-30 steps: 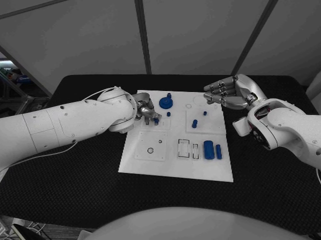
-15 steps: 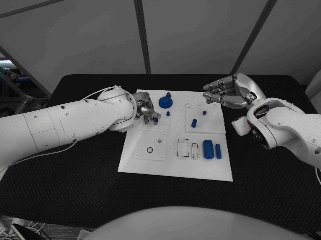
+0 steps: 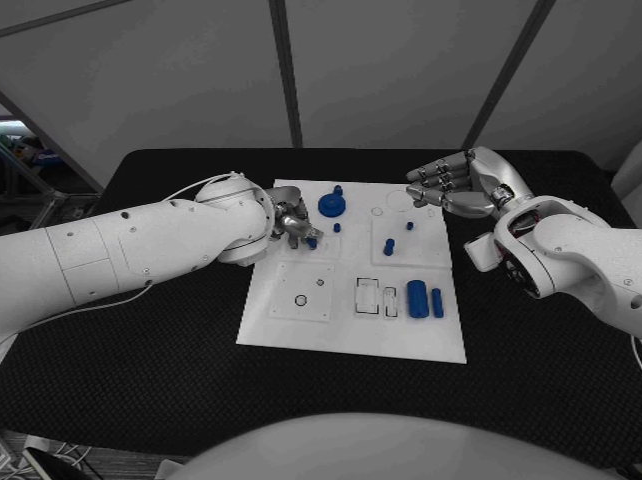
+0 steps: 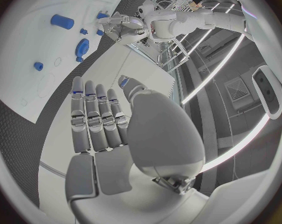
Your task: Assemble the parts on the task board
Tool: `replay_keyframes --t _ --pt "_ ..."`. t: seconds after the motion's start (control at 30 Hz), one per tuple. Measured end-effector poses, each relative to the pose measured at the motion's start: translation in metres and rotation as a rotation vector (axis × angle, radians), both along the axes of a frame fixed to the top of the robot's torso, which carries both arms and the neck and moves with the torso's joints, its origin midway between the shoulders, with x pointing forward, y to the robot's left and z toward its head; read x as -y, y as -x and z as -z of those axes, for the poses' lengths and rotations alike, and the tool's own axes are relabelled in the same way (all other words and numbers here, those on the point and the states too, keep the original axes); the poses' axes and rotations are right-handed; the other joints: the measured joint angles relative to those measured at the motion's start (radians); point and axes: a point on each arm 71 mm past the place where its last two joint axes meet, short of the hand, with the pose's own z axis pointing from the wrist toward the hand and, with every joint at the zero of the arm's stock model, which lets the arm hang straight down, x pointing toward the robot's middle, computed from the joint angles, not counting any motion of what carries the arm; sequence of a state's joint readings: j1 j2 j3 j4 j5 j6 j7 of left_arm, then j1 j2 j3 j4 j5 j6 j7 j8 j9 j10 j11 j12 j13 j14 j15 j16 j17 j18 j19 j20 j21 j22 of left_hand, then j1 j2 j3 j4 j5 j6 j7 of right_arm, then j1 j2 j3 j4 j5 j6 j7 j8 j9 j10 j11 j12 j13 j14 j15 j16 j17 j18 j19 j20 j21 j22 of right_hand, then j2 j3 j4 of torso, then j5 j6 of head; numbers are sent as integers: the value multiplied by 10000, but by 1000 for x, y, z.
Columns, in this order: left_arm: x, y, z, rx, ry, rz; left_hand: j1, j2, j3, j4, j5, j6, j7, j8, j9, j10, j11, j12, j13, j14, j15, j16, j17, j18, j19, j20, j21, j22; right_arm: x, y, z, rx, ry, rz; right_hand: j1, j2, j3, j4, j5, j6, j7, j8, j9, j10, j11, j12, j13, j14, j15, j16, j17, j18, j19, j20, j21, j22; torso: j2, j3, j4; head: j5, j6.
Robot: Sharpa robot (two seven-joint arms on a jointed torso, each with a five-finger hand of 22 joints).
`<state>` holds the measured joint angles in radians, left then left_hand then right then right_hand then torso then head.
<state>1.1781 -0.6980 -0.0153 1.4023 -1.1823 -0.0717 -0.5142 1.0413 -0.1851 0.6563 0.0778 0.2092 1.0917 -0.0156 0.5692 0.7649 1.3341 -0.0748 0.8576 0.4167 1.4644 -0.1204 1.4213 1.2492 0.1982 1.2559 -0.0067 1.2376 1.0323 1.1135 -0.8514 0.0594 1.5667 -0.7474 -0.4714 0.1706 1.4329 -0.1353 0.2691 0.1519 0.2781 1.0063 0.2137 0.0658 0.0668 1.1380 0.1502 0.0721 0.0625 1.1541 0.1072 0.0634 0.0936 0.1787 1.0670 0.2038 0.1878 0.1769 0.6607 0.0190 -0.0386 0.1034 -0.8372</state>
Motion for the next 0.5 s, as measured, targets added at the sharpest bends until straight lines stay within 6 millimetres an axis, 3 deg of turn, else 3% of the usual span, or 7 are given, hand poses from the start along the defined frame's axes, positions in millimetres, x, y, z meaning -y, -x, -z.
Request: replay_keyframes --t 0.5 --pt "0 1 0 -58 -31 79 40 -40 -1 -1 -5 4 5 -3 -2 17 12 1 -1 6 8 0 -1 -1 0 0 0 -1 2 -2 1 1 30 75 0 0 0 0 0 0 0 0 0 0 0 0 0 0 0 0 1 0 0 0 0 1 8 3 3 36 -24"
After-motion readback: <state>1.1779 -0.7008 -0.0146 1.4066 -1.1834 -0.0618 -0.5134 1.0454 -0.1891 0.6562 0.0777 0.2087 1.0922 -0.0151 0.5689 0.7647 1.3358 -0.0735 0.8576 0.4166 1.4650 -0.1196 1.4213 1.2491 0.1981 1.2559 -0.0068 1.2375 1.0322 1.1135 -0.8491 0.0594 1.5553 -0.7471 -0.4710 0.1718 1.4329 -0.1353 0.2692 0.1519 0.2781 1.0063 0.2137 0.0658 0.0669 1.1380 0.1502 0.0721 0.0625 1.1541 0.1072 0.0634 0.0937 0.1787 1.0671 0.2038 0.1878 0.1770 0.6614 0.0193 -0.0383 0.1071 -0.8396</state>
